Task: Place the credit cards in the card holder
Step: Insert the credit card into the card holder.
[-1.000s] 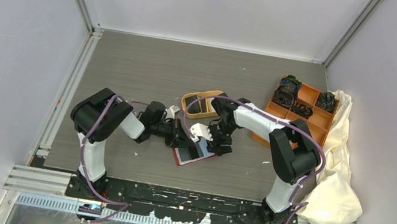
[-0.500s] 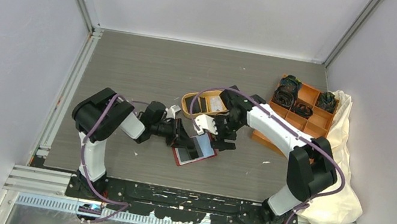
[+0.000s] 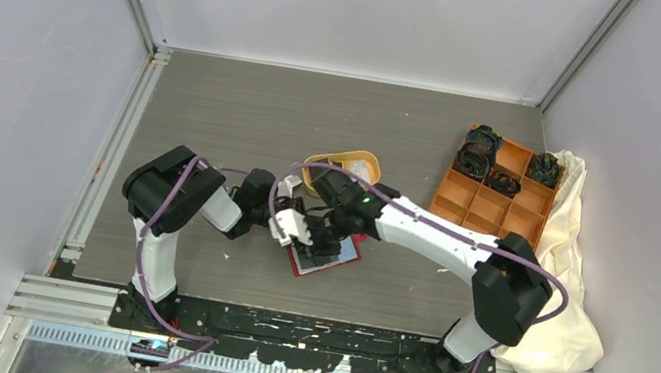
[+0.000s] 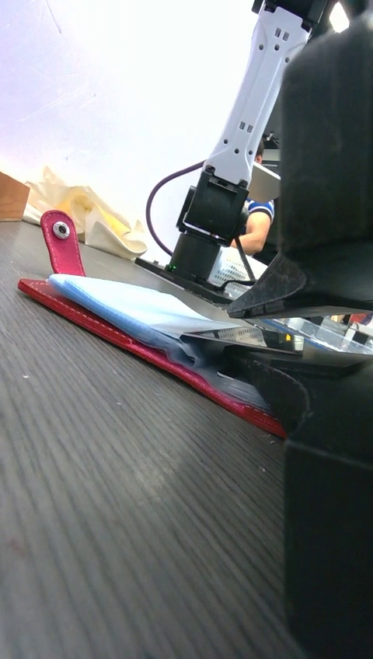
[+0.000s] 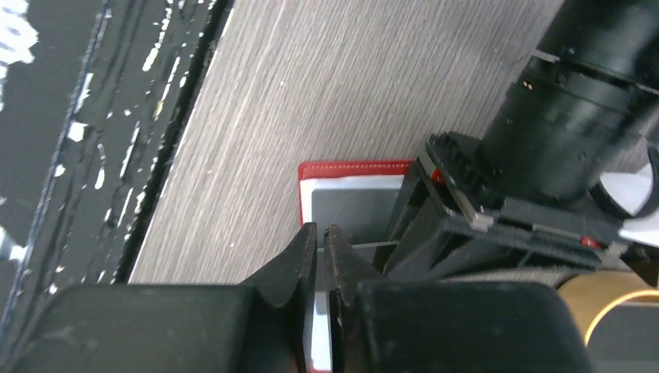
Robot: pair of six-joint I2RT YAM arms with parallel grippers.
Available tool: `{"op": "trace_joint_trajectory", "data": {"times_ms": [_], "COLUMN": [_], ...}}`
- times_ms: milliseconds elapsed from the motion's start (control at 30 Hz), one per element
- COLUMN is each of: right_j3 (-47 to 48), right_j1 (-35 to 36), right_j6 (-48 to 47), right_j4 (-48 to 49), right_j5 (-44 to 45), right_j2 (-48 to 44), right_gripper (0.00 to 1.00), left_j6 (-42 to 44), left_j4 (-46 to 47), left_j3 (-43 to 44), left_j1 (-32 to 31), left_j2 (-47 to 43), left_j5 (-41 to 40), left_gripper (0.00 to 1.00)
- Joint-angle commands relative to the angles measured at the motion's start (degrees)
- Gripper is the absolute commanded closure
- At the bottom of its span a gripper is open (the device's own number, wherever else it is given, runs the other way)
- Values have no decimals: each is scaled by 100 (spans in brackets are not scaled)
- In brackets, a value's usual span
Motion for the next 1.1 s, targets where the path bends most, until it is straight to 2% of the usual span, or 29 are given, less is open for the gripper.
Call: {"op": "trace_joint_trajectory", "data": {"times_ms": [0,200,500,1067], "right_j3": [32,-9,-216,-599], "right_j1": [503,947,988,308], "right_j6": [685,449,161,-75], "right_j4": [941,1084,1236,1058], "right_j5": [1327,2178,2791,3056], "right_j2": [342,746,953,597], "right_gripper": [86,87,87,87], "left_j6": [207,144,133,147], "left_j4": [-278,-105,-88,-114], "left_j3": [-74,-85,-82,-64], "left_j1": [5,11,17,31], "left_j2": [257,377,372,375], "left_j5": [-267,-214,-187,-172], "left_gripper": [79,78,77,74]}}
